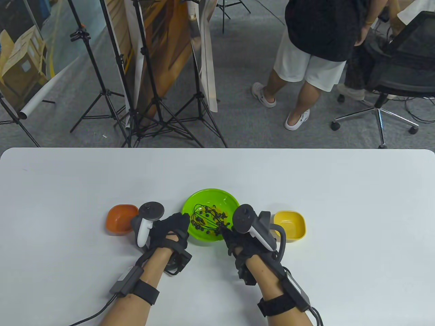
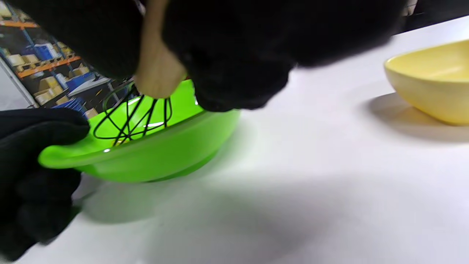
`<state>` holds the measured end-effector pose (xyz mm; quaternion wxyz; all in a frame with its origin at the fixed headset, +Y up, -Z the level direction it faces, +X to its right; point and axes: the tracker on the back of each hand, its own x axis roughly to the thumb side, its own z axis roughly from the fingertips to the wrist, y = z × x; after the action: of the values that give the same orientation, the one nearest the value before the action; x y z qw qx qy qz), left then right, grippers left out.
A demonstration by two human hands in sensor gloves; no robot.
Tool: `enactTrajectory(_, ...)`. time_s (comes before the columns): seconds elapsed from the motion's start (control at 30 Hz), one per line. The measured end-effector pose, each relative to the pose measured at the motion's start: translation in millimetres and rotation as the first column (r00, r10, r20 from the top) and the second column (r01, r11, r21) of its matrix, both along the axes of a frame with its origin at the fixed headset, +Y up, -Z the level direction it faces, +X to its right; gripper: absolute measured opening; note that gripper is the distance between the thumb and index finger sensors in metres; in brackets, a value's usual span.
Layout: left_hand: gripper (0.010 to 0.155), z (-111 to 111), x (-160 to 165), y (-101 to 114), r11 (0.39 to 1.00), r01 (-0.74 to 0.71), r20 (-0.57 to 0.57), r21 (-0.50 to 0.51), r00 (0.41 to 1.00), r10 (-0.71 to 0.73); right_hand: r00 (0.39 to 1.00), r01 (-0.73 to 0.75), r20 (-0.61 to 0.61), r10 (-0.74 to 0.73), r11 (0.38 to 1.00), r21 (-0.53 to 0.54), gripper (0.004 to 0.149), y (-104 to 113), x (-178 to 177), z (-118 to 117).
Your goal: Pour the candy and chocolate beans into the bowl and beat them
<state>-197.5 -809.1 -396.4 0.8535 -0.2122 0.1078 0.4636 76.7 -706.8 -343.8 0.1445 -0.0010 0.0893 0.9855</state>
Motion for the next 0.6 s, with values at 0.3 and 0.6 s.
enactTrajectory(0.3,0.044,-0.4,1.2,0.2,1.0,0.002,0.014,-0.001,1.0,-0.002,0.981,-0.188,0.062,0.185,0.982,0.037,0.056,29.3,17.8,7.5)
enactTrajectory(0.6,0.044,-0.8,0.8,0.1,1.0,-0.001,0.018,0.0,1.0,0.001,0.981,-0.128,0.152,0.119,0.99,0.051,0.059,5.7,18.4,-10.1)
